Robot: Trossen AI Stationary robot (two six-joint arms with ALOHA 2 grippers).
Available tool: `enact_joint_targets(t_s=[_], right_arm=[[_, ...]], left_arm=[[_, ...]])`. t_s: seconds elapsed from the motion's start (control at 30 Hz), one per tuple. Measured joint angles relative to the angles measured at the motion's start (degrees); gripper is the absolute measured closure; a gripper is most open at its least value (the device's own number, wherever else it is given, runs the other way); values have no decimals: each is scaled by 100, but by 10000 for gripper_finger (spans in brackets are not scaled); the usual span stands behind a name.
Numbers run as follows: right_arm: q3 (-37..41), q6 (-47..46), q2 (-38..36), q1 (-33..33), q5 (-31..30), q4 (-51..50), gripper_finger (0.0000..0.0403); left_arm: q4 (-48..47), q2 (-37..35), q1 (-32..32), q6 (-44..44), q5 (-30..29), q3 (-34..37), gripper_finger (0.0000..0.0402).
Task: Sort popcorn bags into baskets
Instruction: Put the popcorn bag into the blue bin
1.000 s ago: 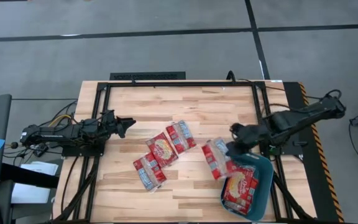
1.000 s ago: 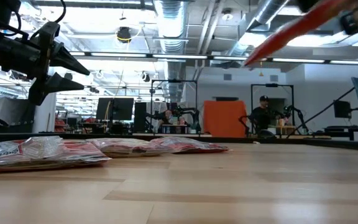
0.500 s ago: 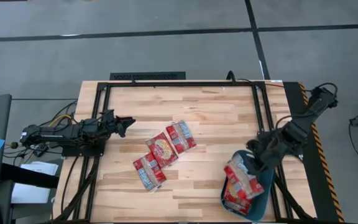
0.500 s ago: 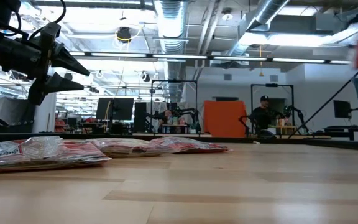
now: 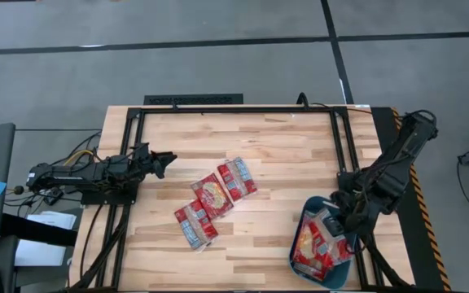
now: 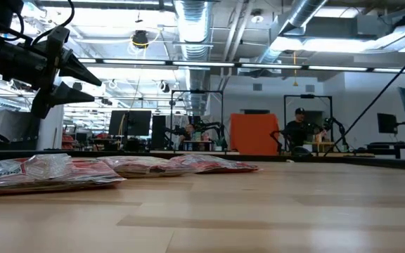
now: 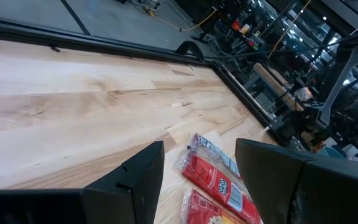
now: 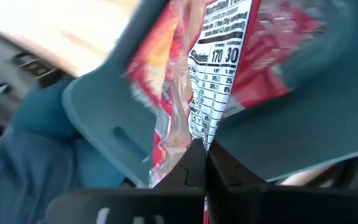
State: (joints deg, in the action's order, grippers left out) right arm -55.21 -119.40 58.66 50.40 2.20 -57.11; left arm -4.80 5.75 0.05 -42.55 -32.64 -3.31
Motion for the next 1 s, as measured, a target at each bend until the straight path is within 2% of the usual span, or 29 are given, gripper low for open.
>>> enact_joint_targets(t_s=[0.17,0.33,0.8,1.0], right_arm=[[-1,-381,226,-44,-4,-121,395],[-1,-523,478,-192,-32,-10,378],[-1,77,816,-598,-38,1105,319],[-1,192,721,-679,74,1049,304]], left_arm=[[0,1,0,102,-33,0,215],[0,1,0,119,-33,0,215],[0,-1,-2,119,-30,0,215],[0,1,-2,119,-25,2,215]])
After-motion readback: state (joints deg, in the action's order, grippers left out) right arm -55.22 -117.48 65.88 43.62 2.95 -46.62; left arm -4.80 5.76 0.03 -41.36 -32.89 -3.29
